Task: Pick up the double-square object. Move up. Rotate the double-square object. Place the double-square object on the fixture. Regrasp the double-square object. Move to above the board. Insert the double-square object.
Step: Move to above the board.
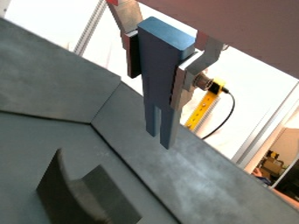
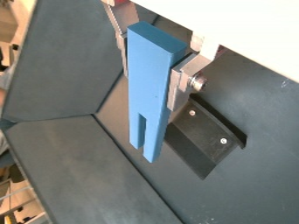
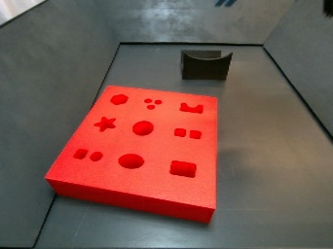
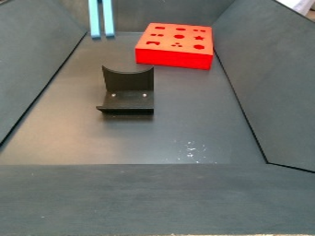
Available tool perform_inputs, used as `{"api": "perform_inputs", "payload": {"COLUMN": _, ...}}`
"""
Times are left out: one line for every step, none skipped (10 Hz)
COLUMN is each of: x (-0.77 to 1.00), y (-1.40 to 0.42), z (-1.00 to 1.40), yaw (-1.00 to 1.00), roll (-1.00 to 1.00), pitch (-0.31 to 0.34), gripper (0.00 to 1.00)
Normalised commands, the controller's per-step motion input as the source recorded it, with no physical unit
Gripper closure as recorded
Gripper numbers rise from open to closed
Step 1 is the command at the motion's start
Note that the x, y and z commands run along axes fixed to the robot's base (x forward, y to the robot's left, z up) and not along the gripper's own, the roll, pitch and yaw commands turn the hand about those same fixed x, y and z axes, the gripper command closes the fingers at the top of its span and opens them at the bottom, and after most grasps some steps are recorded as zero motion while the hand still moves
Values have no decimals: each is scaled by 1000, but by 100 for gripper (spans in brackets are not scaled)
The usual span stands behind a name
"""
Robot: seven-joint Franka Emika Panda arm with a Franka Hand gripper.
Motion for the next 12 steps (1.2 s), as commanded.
{"api": "perform_inputs", "payload": {"x": 111, "y": -53, "z": 902, "yaw": 74, "roll": -25, "pitch": 78, "gripper": 100}}
{"api": "perform_inputs", "payload": {"x": 81, "y": -37, "z": 680, "yaw": 66, "roll": -24, "pitch": 90, "gripper": 100}}
{"api": "perform_inputs", "payload": {"x": 61, "y": -31, "z": 518, "yaw": 64, "roll": -25, "pitch": 93, "gripper": 100}}
{"api": "perform_inputs", "payload": {"x": 46, "y": -26, "z": 352, "yaw": 64, "roll": -26, "pitch": 99, "gripper": 100}}
{"api": "perform_inputs", "payload": {"x": 44, "y": -22, "z": 187, "yaw": 67, "roll": -28, "pitch": 104, "gripper": 100}}
{"api": "perform_inputs", "payload": {"x": -1000, "y": -994, "z": 221, "yaw": -111, "roll": -1000, "pitch": -75, "gripper": 100}}
{"api": "perform_inputs", "payload": {"x": -1000, "y": -984, "z": 227, "yaw": -110, "roll": -1000, "pitch": -85, "gripper": 100}}
{"api": "perform_inputs", "payload": {"x": -1000, "y": -882, "z": 210, "yaw": -106, "roll": -1000, "pitch": -125, "gripper": 100}}
{"api": "perform_inputs", "payload": {"x": -1000, "y": -855, "z": 186, "yaw": -105, "roll": -1000, "pitch": -134, "gripper": 100}}
{"api": "perform_inputs", "payload": {"x": -1000, "y": -828, "z": 190, "yaw": -106, "roll": -1000, "pitch": -150, "gripper": 100}}
{"api": "perform_inputs", "payload": {"x": -1000, "y": -779, "z": 175, "yaw": -111, "roll": -1000, "pitch": -160, "gripper": 100}}
{"api": "perform_inputs", "payload": {"x": -999, "y": -742, "z": 167, "yaw": -118, "roll": -1000, "pitch": -158, "gripper": 100}}
